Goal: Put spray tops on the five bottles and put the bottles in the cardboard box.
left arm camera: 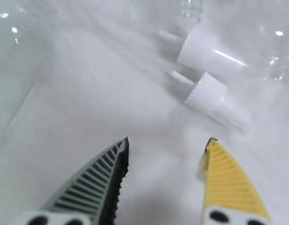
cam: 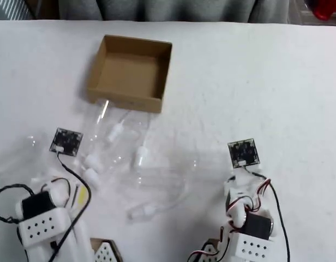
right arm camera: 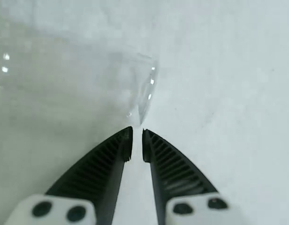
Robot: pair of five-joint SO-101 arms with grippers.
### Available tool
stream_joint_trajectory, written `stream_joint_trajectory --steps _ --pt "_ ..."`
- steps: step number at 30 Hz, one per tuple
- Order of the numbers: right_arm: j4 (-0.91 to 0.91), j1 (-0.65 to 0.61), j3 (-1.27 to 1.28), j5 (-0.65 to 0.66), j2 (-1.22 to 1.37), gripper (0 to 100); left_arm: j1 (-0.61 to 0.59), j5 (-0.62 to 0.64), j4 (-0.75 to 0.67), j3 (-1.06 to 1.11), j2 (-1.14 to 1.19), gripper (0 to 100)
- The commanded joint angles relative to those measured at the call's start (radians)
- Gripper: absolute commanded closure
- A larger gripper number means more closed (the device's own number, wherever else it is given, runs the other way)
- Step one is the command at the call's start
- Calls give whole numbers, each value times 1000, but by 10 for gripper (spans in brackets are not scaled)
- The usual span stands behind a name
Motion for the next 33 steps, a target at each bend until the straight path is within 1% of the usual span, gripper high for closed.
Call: stream_joint_trajectory --steps 1,8,12,14,21,28,31,33 --pt "-51 1 -106 3 -5 984 -1 12 -17 18 -76 748" --pt "-44 -54 -341 3 -2 984 1 12 -15 43 -117 748" --pt "-44 -87 -485 2 101 984 1 12 -15 44 -117 748" --pt "-44 -122 -574 -11 213 984 1 12 -15 44 -117 748" --pt "-42 -297 -924 -176 694 984 1 12 -15 44 -117 748" --pt "-44 -450 -1200 -413 1082 984 1 12 -17 44 -117 748" --pt "-48 -504 -1292 -463 1242 983 1 12 -17 44 -117 748" --pt "-50 -532 -1355 -474 1346 983 1 12 -17 46 -117 748"
